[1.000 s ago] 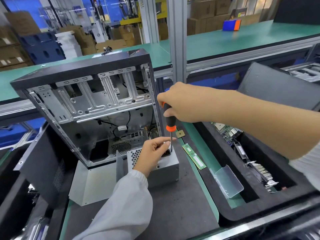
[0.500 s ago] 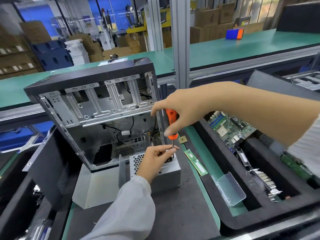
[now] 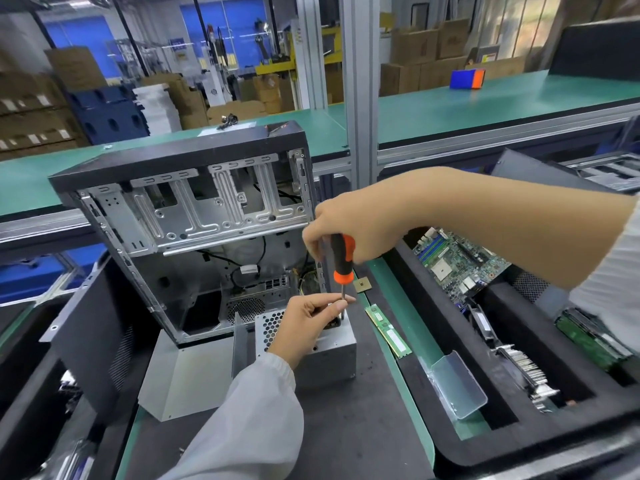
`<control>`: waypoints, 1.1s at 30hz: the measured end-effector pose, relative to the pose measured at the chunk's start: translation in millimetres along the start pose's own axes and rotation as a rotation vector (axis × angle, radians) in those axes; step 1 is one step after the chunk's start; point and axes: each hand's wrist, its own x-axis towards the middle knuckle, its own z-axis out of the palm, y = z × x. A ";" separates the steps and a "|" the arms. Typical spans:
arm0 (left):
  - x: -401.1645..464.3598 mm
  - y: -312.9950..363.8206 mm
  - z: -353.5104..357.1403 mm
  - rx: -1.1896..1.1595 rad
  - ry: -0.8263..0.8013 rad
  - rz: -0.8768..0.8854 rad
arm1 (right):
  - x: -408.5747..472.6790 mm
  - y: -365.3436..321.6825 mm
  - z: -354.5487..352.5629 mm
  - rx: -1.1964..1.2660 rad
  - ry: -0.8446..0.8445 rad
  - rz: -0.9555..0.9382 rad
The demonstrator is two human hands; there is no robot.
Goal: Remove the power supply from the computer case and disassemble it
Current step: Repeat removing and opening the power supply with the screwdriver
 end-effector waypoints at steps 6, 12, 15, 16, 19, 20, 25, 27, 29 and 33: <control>-2.0 0.7 2.4 0.037 0.016 0.023 | 2.9 -3.6 -1.1 -0.089 0.034 0.304; 1.5 1.6 3.3 0.007 0.028 0.033 | 1.7 -5.3 5.7 -0.258 0.110 0.064; 5.3 5.4 2.3 -0.015 -0.026 0.061 | -1.6 -6.8 4.7 -0.206 0.041 -0.017; 6.5 6.9 2.8 -0.016 -0.045 0.066 | -2.8 -7.0 3.8 -0.202 0.037 -0.023; 8.4 8.5 5.5 -0.018 -0.050 0.056 | -4.5 -3.4 3.7 -0.147 0.051 0.062; 8.0 8.4 6.7 -0.037 -0.041 0.056 | -6.6 -3.7 3.4 -0.131 0.086 0.131; 7.6 10.7 9.0 -0.060 -0.009 0.049 | -2.0 -5.9 10.5 -0.243 0.212 0.214; 8.5 11.4 7.8 -0.091 -0.017 0.039 | -0.3 -6.6 8.0 -0.234 0.153 0.098; 9.5 10.0 6.2 -0.111 -0.039 0.059 | -2.7 -4.6 3.7 -0.183 0.069 0.007; 9.1 6.7 5.8 -0.094 -0.037 0.069 | -3.1 -4.2 0.9 -0.068 0.034 -0.049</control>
